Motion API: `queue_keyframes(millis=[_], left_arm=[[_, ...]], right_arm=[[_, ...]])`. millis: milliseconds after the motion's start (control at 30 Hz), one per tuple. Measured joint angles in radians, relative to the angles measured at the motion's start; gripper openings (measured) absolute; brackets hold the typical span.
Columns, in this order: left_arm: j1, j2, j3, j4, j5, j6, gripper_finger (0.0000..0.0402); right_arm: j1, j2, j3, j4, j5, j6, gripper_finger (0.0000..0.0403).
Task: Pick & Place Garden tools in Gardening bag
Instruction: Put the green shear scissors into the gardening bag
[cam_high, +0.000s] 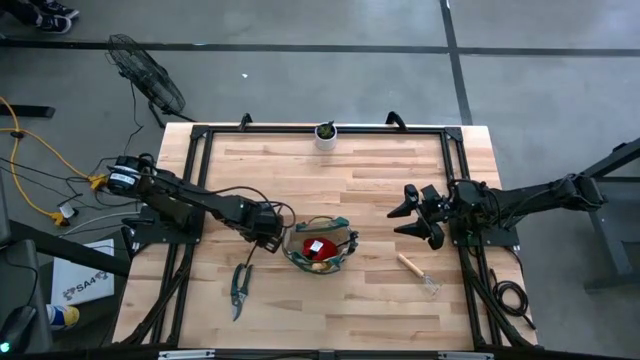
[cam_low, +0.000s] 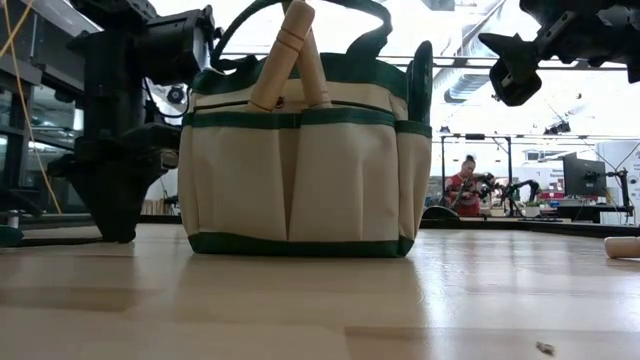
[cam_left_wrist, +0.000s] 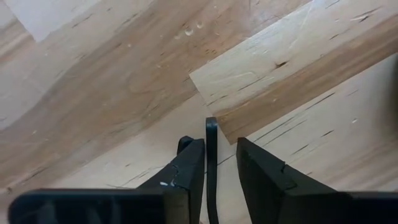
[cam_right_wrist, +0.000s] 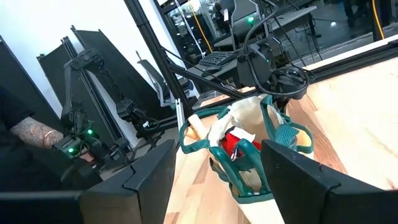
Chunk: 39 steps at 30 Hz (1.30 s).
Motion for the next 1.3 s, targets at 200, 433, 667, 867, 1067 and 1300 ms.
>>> queue_keyframes(millis=[200, 433, 667, 867, 1067, 1300], left_arm=[[0.0, 0.001, 0.0, 0.001, -0.006, 0.0, 0.0036], [0.0, 0.001, 0.0, 0.003, -0.013, 0.021, 0.0006], [0.0, -0.016, -0.001, -0.001, -0.025, 0.051, 0.0002], [0.0, -0.082, 0.011, -0.056, -0.065, 0.072, 0.0001], [0.001, -0.137, 0.02, -0.102, -0.066, 0.099, 0.0001], [0.001, -0.254, 0.021, -0.097, -0.07, 0.124, 0.0001]], right_arm=[[0.0, 0.0, 0.0, 0.0, 0.0, 0.0, 0.0227], [0.0, 0.0, 0.0, 0.0, -0.001, 0.0, 0.0227], [0.0, 0.0, 0.0, 0.0, -0.001, 0.0, 0.0227], [0.0, 0.0, 0.0, 0.0, -0.002, 0.0, 0.0227], [0.0, 0.0, 0.0, 0.0, 0.0, 0.0, 0.0227], [0.0, 0.0, 0.0, 0.0, 0.001, 0.0, 0.0227]])
